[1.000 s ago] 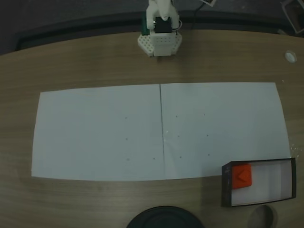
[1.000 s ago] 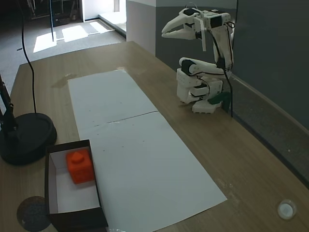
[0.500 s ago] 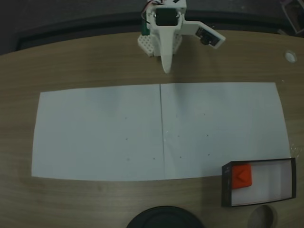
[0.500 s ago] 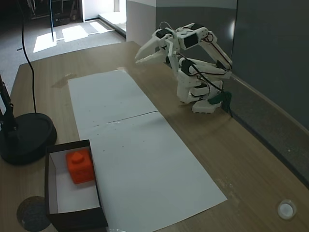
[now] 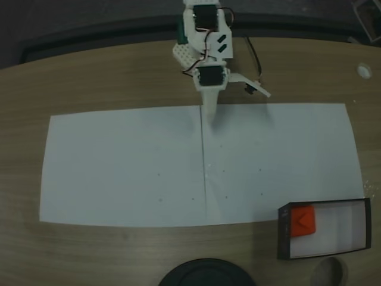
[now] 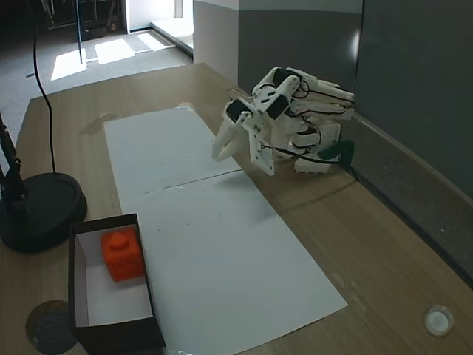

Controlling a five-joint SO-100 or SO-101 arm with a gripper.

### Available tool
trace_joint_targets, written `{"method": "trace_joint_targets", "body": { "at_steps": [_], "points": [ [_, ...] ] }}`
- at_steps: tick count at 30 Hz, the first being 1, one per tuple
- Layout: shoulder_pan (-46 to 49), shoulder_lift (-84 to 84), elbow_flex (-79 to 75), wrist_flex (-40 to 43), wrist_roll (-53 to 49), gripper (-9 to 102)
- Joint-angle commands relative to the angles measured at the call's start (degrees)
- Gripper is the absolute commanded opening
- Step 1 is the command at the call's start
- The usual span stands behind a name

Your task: Grab a orange square and put it in the box.

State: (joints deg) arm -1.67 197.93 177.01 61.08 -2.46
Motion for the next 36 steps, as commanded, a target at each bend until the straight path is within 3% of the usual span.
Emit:
{"method": "trace_joint_targets", "body": {
  "at_steps": [1,6,36],
  "points": [
    [-3.7,1.2,-2.6,3.8,-0.2,0],
    [-6.9,1.2,-5.0,12.9,-0.3,0],
    [-0.1,1.1,-5.1,13.0,0.2,0]
  ]
}}
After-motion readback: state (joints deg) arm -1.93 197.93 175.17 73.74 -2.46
